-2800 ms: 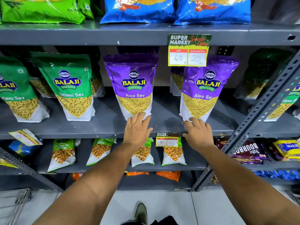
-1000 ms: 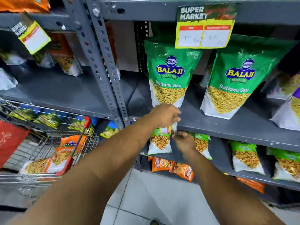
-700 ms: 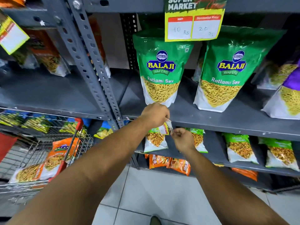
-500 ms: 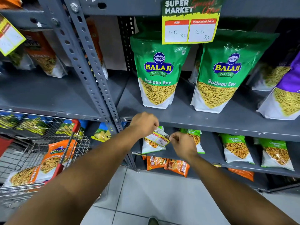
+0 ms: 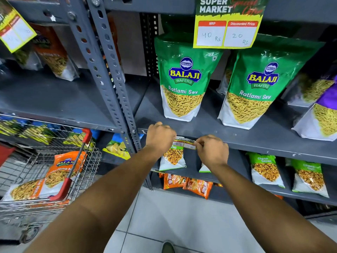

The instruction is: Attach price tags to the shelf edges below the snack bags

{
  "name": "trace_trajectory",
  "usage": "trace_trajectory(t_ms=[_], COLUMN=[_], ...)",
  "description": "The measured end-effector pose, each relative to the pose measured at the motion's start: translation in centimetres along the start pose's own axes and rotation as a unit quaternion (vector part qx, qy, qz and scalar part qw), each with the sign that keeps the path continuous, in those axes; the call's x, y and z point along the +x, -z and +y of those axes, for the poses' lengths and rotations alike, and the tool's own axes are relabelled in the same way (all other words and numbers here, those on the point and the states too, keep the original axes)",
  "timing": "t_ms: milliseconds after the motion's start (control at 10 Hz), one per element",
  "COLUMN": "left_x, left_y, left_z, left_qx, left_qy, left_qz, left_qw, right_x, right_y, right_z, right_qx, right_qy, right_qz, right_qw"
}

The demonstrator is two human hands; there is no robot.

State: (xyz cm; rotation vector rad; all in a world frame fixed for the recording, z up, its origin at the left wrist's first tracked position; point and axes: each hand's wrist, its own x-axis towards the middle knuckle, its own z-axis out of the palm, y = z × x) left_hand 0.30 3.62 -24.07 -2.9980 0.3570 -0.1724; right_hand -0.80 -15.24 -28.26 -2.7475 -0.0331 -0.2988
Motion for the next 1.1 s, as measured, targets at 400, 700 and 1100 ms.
trace_trajectory(t_ms=[400,700,1100], left_x=[1.0,2.7,-0.1], left_y=[0.0,0.2,-1.0], left_z=[0.5,-0.2,-0.9], left_qx=[0.004,-0.025,0.008], left_qy=[0.028,0.027,-0.059], left_qz=[-0.015,0.024,0.118], left_qw=[0.999,0.999,0.991], right_x=[1.4,2.3,0.3], right_y=[0.8,0.5,3.7], right_z=[-0.6,-0.7,1.8], right_qx=[-0.059,-0.060,-0.132], right_qy=[0.008,-0.002,0.018], right_qz=[-0.011,-0.009,-0.013], right_qw=[0.998,0.998,0.991])
